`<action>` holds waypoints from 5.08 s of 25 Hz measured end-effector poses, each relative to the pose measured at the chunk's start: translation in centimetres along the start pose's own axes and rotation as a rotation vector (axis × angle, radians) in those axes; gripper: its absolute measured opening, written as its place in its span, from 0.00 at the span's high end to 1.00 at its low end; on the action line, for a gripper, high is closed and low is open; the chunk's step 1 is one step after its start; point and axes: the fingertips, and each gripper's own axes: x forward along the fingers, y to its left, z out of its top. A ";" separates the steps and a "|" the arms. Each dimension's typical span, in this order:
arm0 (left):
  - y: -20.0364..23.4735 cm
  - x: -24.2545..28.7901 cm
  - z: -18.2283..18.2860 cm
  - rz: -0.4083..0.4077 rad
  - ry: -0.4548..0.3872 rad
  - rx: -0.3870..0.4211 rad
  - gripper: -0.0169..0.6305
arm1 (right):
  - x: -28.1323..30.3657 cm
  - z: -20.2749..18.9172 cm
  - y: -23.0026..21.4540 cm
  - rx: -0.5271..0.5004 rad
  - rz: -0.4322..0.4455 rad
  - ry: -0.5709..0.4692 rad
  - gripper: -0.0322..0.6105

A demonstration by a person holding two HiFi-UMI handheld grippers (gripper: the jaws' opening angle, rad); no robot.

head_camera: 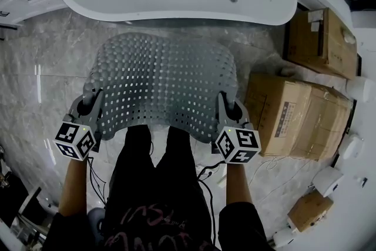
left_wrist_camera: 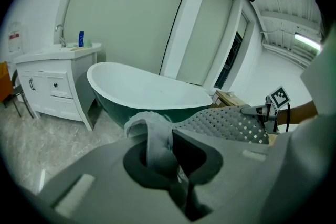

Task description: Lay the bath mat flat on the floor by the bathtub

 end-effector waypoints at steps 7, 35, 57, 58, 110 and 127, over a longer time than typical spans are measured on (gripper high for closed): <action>0.0 1.3 -1.3 0.002 0.015 -0.003 0.94 | 1.0 -1.4 -0.7 0.021 -0.004 0.011 0.84; 3.0 6.0 -4.8 0.042 0.032 -0.014 0.94 | 6.0 -4.9 -1.7 0.025 0.016 0.058 0.85; 1.8 6.6 -4.0 0.098 0.051 0.028 0.94 | 7.0 -4.9 -3.2 0.037 0.076 0.067 0.85; 1.9 6.7 -4.1 0.100 0.053 0.029 0.94 | 7.2 -5.0 -3.2 0.039 0.078 0.069 0.85; 4.9 8.1 -8.0 0.156 0.082 0.097 0.94 | 12.0 -8.9 -3.5 0.019 0.163 0.111 0.85; 4.9 8.1 -8.3 0.140 0.074 0.158 0.93 | 11.9 -9.5 -4.1 0.004 0.196 0.075 0.85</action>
